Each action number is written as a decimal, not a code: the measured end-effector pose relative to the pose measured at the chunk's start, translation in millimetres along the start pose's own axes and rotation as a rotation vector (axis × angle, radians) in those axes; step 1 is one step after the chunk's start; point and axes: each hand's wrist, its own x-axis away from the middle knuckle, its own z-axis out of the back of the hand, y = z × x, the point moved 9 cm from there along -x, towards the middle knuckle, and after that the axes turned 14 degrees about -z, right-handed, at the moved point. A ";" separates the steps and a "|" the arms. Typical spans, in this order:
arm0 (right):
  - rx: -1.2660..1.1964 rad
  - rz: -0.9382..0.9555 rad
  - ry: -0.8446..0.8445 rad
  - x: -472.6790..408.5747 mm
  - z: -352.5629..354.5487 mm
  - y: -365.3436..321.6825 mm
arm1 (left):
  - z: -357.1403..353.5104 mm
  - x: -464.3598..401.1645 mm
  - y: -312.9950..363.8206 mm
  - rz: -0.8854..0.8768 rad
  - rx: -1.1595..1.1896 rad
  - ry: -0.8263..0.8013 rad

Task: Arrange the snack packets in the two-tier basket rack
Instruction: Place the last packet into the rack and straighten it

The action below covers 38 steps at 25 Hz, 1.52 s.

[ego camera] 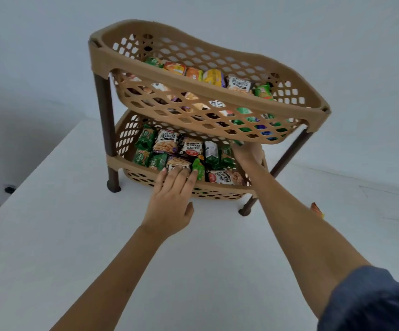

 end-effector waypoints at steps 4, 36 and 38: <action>0.094 -0.109 -0.019 -30.7 -24.8 11.7 | -1.5 -0.5 -0.8 -0.003 0.019 0.030; -0.143 0.417 -0.146 269.7 -3.4 130.9 | -8.4 188.0 48.8 0.392 0.301 -0.280; -0.041 0.369 -0.191 291.9 -10.6 153.9 | 0.6 204.3 55.4 0.359 0.274 -0.260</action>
